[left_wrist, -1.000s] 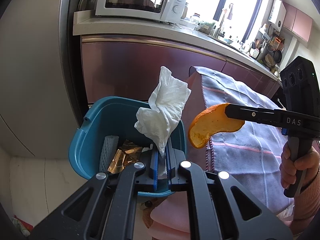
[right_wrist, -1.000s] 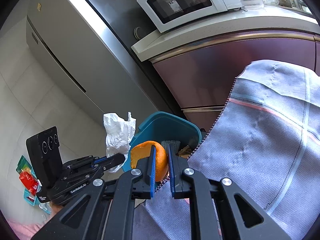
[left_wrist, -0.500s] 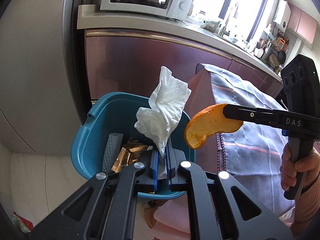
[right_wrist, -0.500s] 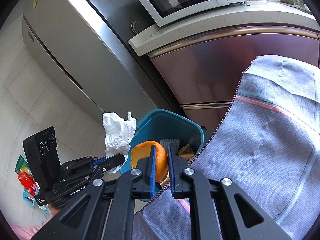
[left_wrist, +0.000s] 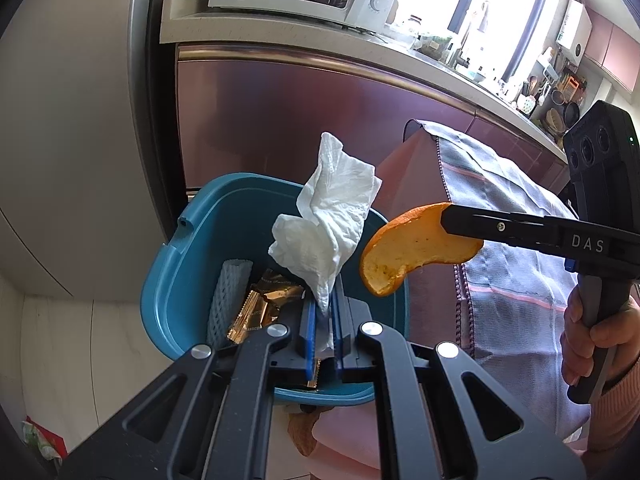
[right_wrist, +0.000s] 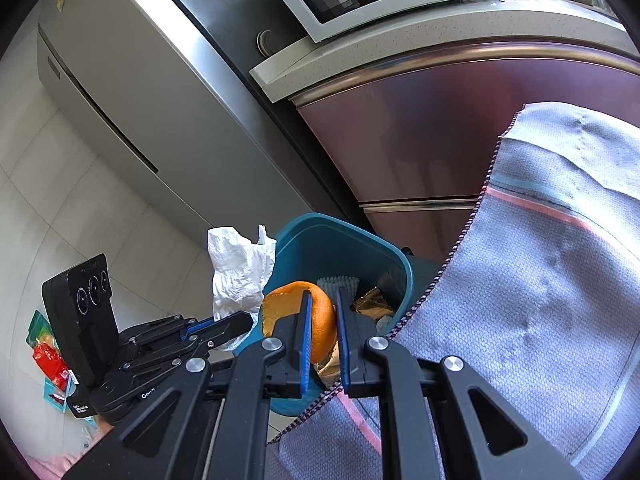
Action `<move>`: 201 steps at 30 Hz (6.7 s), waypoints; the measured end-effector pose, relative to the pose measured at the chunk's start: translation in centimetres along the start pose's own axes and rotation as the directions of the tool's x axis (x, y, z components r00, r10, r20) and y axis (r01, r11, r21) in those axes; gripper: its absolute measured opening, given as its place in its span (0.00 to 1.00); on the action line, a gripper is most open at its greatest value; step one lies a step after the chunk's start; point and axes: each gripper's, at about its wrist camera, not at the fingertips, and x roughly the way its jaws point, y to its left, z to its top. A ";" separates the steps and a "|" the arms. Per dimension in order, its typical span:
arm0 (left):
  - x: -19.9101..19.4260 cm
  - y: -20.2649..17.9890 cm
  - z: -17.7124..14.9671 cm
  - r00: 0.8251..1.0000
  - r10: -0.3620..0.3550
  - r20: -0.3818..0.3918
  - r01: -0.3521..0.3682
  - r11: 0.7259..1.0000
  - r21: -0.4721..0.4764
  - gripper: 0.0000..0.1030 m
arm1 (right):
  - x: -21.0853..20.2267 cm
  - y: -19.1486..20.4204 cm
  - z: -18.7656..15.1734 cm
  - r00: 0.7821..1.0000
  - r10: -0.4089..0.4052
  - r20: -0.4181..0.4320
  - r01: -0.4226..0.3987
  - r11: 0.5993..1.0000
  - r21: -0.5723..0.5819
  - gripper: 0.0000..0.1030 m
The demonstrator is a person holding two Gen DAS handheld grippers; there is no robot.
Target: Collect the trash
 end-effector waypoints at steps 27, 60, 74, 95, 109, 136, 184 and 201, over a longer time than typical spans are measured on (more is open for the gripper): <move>3.5 1.1 0.2 0.998 0.031 -0.056 -0.033 0.999 -0.041 0.07 | 3.3 0.9 1.1 0.997 -0.058 -0.054 0.058 0.998 0.005 0.14; -2.1 -4.6 0.5 0.995 -0.025 0.098 0.019 0.998 0.059 0.39 | -7.2 0.4 -1.7 0.999 -0.023 0.039 0.026 0.997 -0.080 0.35; -2.9 -16.6 0.8 0.969 -0.213 0.127 0.178 0.953 0.246 0.74 | -20.2 -6.6 -7.0 0.944 -0.244 0.223 0.241 0.970 0.042 0.53; 6.9 -36.6 2.4 0.925 -0.357 -0.132 0.377 0.812 0.445 0.61 | -32.7 -21.0 -13.1 0.789 -0.518 0.330 0.359 0.825 0.436 0.49; 13.9 -42.1 3.6 0.902 -0.345 -0.260 0.424 0.820 0.385 0.50 | -32.5 -24.5 -12.4 0.818 -0.461 0.346 0.261 0.831 0.491 0.34; 15.2 -42.9 3.3 0.859 -0.406 -0.311 0.495 0.811 0.310 0.07 | -33.9 -25.2 -14.0 0.827 -0.385 0.411 0.152 0.855 0.495 0.06; 6.7 -29.6 -1.9 0.892 -0.378 -0.248 0.438 0.858 0.269 0.09 | -32.1 -20.8 -16.2 0.840 -0.345 0.418 0.109 0.863 0.493 0.03; 1.9 -28.4 -1.1 0.893 -0.423 -0.155 0.450 0.840 0.303 0.04 | -32.6 -18.2 -16.0 0.846 -0.201 0.493 -0.027 0.908 0.418 0.00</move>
